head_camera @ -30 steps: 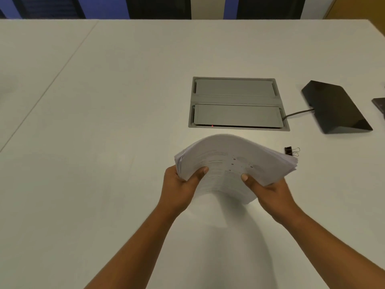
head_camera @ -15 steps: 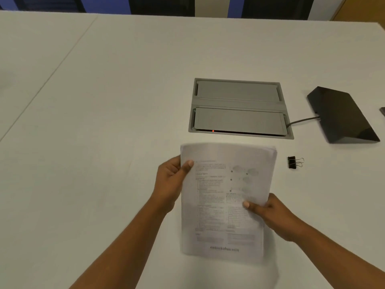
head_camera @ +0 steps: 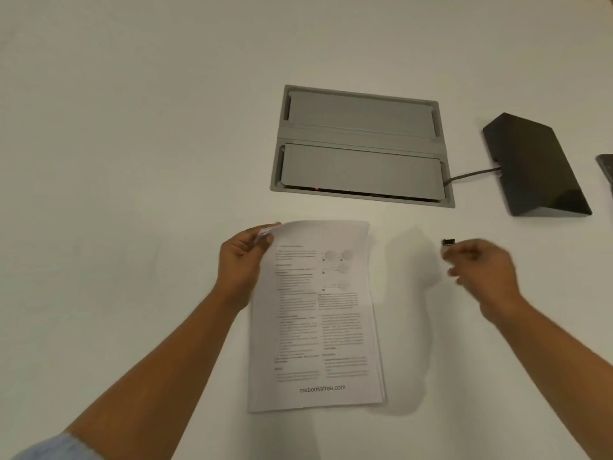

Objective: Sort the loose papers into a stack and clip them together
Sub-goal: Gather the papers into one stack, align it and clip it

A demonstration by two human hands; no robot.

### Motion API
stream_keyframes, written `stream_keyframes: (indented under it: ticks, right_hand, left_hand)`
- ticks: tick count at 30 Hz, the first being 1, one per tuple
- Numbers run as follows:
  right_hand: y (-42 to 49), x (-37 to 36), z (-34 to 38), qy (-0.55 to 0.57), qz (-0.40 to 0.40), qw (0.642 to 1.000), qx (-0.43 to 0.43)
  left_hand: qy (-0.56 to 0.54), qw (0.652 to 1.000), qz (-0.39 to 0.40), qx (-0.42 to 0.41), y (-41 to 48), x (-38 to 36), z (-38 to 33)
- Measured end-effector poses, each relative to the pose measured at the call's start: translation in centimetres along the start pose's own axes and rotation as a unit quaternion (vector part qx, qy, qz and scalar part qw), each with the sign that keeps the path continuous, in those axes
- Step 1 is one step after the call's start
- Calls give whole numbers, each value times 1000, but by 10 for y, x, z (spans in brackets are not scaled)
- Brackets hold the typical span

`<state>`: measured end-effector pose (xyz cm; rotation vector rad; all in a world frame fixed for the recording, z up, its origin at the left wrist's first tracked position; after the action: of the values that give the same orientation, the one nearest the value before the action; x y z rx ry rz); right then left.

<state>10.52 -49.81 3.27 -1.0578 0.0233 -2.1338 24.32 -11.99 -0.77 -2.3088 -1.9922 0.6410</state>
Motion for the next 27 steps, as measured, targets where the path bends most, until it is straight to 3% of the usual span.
stream_keyframes:
  ticks: [2, 4, 6, 9, 14, 17, 22, 27]
  right_hand:
    - [26, 29, -4, -67, -107, 992, -6]
    - [43, 40, -14, -94, -127, 986, -56]
    - [56, 34, -24, -88, -66, 988, -105]
    - [61, 18, -27, -73, 32, 990, -113]
    - [56, 7, -2, -74, 66, 994, -54]
    - [39, -8, 32, -57, 133, 990, 0]
    - [6, -46, 87, -4, 260, 965, 37]
    - [-14, -84, 133, -39, 303, 944, 123]
  left_hand:
    - [4, 1000, -22, 3, 8, 4, 12]
    - [-15, 999, -39, 23, 12, 6, 22]
    - [-45, 996, -52, 51, 15, 10, 31]
    - [-68, 994, -62, 58, 17, 13, 33]
    - [-92, 992, -55, 59, 18, 14, 31]
    - [-81, 994, -48, 60, 18, 13, 31]
    - [-82, 994, -34, 70, 16, 13, 30]
    - [-52, 996, -37, 69, 16, 14, 31]
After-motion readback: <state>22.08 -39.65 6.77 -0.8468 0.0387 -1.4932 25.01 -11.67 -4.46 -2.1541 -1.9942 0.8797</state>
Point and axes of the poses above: each hand's wrist, its own y-axis towards the middle knuckle, its own x-axis out of the back of the hand, z = x × y, the point moved 6 cm from there along y, towards the middle knuckle, and after that the axes turned 8 degrees about -y, right-handed, at the moved point
